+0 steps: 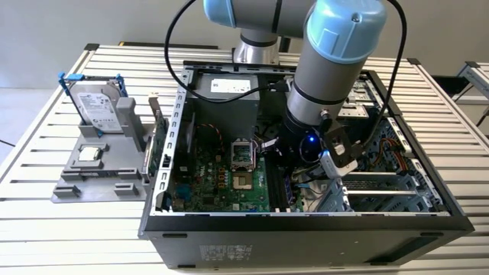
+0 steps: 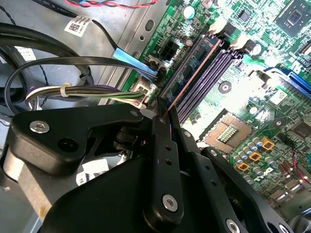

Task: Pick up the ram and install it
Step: 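Insert the ram into the slot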

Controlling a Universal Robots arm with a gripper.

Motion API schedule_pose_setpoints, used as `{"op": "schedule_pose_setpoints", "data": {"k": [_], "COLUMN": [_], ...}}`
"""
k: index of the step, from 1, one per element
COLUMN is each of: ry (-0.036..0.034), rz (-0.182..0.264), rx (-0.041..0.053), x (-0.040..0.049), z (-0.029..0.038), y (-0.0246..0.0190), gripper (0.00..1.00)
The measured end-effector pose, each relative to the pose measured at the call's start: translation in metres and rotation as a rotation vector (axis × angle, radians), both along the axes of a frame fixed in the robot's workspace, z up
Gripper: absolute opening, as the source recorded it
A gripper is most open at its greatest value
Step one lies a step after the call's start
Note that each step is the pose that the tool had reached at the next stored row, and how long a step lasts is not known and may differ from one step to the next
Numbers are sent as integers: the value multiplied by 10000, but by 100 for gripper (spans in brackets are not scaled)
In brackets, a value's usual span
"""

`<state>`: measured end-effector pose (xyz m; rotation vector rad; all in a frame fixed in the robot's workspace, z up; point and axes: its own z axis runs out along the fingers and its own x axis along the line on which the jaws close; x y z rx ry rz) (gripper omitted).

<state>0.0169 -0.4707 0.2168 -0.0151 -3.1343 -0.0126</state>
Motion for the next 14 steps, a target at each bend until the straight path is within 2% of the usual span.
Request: {"op": "schedule_pose_setpoints", "data": {"k": [14], "ry": [1], "rz": [0], "rx": [-7], "x": [-9], "z": [8], "y": [1], "gripper": [0]}}
